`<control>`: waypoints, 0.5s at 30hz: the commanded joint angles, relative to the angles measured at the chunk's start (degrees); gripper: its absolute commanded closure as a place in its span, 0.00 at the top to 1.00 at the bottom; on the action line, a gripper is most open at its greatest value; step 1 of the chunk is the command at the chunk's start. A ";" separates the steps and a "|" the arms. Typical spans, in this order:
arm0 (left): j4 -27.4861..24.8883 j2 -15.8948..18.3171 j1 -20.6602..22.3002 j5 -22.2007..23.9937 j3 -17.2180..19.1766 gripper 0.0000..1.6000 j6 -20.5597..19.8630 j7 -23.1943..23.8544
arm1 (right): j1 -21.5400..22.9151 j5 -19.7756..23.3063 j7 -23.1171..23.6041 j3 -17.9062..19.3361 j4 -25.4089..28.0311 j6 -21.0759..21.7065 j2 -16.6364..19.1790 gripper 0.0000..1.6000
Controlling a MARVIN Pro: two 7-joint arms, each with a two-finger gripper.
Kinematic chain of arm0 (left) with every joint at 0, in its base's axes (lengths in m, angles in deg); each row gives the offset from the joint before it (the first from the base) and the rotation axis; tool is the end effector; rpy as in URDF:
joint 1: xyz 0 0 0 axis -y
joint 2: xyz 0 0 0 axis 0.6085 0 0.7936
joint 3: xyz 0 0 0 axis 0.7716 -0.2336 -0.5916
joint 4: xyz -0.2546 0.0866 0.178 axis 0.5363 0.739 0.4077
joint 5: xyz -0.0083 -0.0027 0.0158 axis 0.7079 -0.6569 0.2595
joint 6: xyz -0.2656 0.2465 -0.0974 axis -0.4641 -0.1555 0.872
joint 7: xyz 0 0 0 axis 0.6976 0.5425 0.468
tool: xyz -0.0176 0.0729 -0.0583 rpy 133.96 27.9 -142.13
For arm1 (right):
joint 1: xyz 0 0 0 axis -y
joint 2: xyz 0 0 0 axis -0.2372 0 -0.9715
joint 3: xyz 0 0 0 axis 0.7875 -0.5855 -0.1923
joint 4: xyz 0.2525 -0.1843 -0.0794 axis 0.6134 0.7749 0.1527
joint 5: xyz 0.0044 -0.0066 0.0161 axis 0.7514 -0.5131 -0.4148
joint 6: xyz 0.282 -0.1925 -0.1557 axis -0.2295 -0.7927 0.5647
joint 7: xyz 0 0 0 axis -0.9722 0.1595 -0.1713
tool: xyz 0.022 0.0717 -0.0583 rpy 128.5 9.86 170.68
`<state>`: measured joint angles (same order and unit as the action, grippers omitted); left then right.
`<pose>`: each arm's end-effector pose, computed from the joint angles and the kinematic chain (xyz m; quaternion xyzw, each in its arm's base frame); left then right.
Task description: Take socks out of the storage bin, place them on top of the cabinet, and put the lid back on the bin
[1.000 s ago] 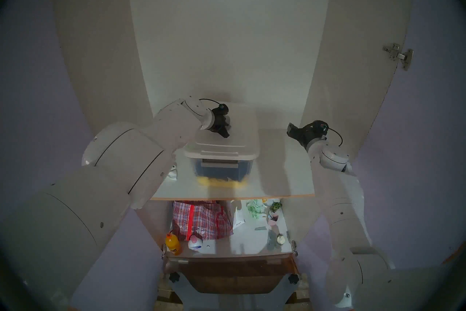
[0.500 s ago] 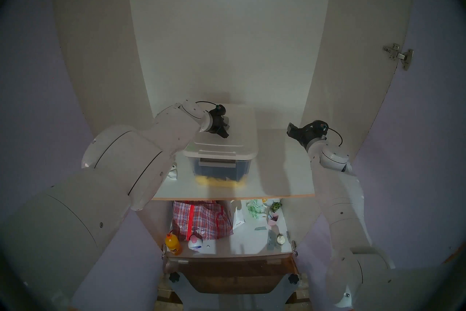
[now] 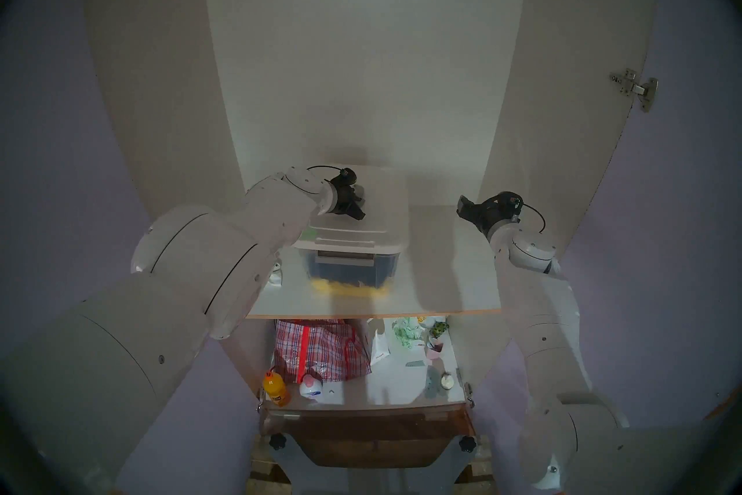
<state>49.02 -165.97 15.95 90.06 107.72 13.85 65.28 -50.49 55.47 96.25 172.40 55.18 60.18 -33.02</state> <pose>0.7335 -0.0664 -0.2605 0.7741 -0.3759 0.5051 0.0656 0.6203 -0.0800 -0.2788 -0.7404 0.0550 -0.6663 0.0700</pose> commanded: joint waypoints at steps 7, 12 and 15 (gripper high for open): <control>-0.32 0.68 1.94 -2.60 -3.04 1.00 0.68 -0.08 | 1.57 0.08 0.15 -0.14 1.50 -0.57 0.00 1.00; -0.41 1.63 2.68 -3.36 -4.50 1.00 1.52 0.09 | 1.58 0.08 0.16 -0.14 1.58 -0.61 -0.01 1.00; -0.71 1.99 3.45 -2.71 -4.05 1.00 2.08 0.86 | 1.58 0.09 0.16 -0.14 1.64 -0.62 -0.01 1.00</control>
<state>48.71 -165.05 17.54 87.57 103.81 15.33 65.08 -50.39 55.47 96.25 172.40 55.24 60.17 -33.02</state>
